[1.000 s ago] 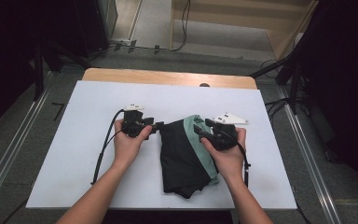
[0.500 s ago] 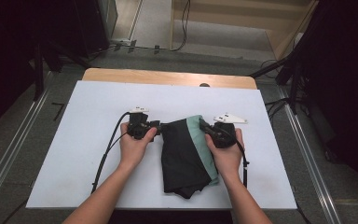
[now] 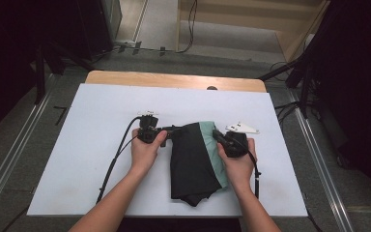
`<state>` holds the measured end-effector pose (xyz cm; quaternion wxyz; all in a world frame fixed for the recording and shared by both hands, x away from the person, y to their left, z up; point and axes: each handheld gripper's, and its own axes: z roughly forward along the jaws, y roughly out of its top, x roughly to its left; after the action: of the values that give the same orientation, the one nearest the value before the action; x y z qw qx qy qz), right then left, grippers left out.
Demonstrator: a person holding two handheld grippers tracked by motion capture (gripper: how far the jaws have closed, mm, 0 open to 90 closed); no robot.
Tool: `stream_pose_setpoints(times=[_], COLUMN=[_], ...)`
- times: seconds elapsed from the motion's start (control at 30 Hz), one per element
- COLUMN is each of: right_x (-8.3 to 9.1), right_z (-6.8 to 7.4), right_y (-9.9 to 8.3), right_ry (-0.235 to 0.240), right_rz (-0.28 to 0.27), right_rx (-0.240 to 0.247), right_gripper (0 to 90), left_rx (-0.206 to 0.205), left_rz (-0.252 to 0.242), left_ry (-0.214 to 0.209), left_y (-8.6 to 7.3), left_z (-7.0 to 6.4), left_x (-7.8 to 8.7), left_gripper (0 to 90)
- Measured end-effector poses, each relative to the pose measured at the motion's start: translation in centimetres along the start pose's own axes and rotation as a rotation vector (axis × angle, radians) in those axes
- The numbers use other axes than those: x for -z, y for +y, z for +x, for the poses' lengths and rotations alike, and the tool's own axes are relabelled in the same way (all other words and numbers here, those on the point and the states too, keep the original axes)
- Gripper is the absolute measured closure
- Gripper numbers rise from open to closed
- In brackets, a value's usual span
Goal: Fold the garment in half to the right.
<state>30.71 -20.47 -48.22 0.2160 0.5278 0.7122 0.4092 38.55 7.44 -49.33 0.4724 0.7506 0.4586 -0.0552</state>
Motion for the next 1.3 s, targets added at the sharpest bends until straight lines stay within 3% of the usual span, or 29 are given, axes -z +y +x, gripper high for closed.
stream_pose_setpoints(times=[0.07, 0.13, 0.23, 0.33, 0.5, 0.6, 0.67, 0.73, 0.8, 0.87, 0.97, 1.03, 1.17, 1.23, 1.3], right_x=[-0.3, -0.6, -0.1, 0.3, -1.3, -1.8, -1.8, -1.4, -0.7, 0.0, 1.2, 2.1, 4.0, 4.6, 4.5], right_z=[0.0, -0.2, -0.1, 0.1, -0.2, -0.7, -1.0, -1.2, -1.4, -1.5, -1.2, -0.9, -0.5, -0.3, 0.2], right_y=[-0.3, -0.5, -0.6, -0.7, -2.0, -2.4, -2.4, -2.3, -2.2, -2.0, -1.8, -1.7, -1.7, -1.8, -2.2], right_ry=[-0.015, -0.023, -0.072, -0.122, -0.115, -0.116, -0.091, -0.028, -0.018, 0.008, 0.029, 0.026, 0.048, 0.069, 0.079], right_rz=[0.018, 0.027, 0.007, 0.006, 0.064, 0.08, 0.075, 0.046, 0.021, -0.002, -0.032, -0.039, -0.072, -0.079, -0.047], right_rx=[0.012, 0.008, 0.014, 0.043, 0.049, 0.016, -0.009, -0.033, -0.055, -0.068, -0.048, -0.04, -0.053, -0.061, -0.07], right_gripper=[88.2, 88.3, 88.4, 88.5, 88.7, 88.7, 88.6, 87.5, 76.1, 69.5, 53.2, 45.2, 35.9, 33.9, 30.0], left_rx=[-0.021, -0.055, -0.09, -0.079, -0.088, -0.086, -0.094, -0.114, -0.133, -0.155, -0.17, -0.188, -0.179, -0.169, -0.162], left_rz=[0.021, 0.02, -0.007, -0.014, 0.004, -0.009, -0.016, -0.023, -0.03, -0.041, -0.06, -0.069, -0.104, -0.082, -0.036], left_ry=[0.003, 0.015, 0.045, 0.052, 0.061, 0.047, 0.035, 0.034, 0.007, 0.0, -0.021, -0.01, -0.015, -0.024, -0.015], left_y=[0.2, 0.3, 0.6, 0.7, 0.3, 0.6, 0.8, 0.9, 0.9, 0.6, 0.1, -0.4, -1.3, -1.9, -2.6], left_z=[-0.2, -0.6, -1.1, -0.8, -0.6, -0.9, -1.3, -1.7, -2.1, -2.5, -3.0, -3.3, -3.3, -3.3, -3.2], left_x=[-0.2, -0.2, 0.4, 0.6, -0.4, -0.4, -0.3, 0.2, 0.9, 1.8, 3.1, 3.9, 5.4, 5.4, 4.9], left_gripper=[76.8, 79.0, 79.7, 79.9, 79.7, 79.4, 77.6, 68.5, 53.0, 45.8, 39.5, 35.0, 30.5, 28.7, 28.7])
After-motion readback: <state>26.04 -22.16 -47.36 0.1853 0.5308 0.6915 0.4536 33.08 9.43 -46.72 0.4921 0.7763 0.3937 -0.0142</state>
